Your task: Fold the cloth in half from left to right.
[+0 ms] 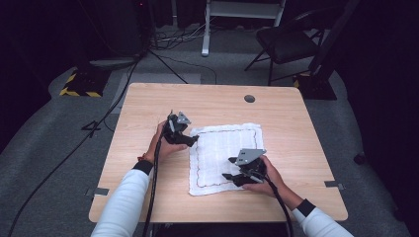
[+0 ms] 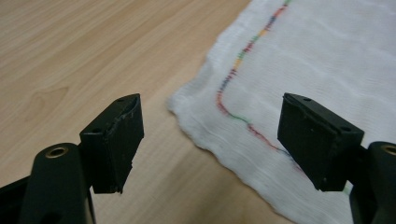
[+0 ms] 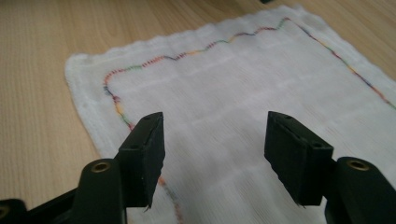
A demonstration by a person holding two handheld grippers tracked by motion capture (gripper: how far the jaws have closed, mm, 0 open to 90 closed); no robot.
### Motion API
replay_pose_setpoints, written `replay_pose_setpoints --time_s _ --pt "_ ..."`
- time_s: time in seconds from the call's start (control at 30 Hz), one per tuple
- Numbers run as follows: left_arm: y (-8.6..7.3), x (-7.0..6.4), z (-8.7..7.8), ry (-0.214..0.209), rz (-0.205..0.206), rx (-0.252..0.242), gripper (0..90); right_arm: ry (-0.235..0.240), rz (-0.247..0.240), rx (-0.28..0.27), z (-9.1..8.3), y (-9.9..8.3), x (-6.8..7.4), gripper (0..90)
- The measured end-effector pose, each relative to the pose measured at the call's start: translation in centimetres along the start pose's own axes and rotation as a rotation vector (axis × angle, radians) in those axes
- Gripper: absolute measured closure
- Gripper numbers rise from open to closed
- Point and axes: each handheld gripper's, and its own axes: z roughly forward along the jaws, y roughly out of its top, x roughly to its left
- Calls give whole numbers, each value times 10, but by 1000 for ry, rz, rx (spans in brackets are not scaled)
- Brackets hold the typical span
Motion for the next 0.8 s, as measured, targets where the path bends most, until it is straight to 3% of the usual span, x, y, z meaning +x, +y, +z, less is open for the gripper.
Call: replay_pose_setpoints --time_s 0.07,0.13,0.23,0.33,0.47,0.57,0.8 --pt "3 5 7 -8 -25 11 226 22 -28 9 7 5 6 384" --pt "5 9 14 16 -31 8 217 50 -53 21 14 8 14 383" --pt "8 16 21 15 -84 0 209 62 -78 42 21 8 23 384" --pt "10 19 31 -2 -127 1 207 71 -77 45 23 6 26 385" --pt "11 16 43 4 -102 30 204 74 -74 42 22 5 25 384" --pt "9 19 49 -12 -135 38 215 77 -77 35 21 7 25 382" --pt "4 19 44 -11 -122 28 257 108 -92 -1 29 21 34 383"
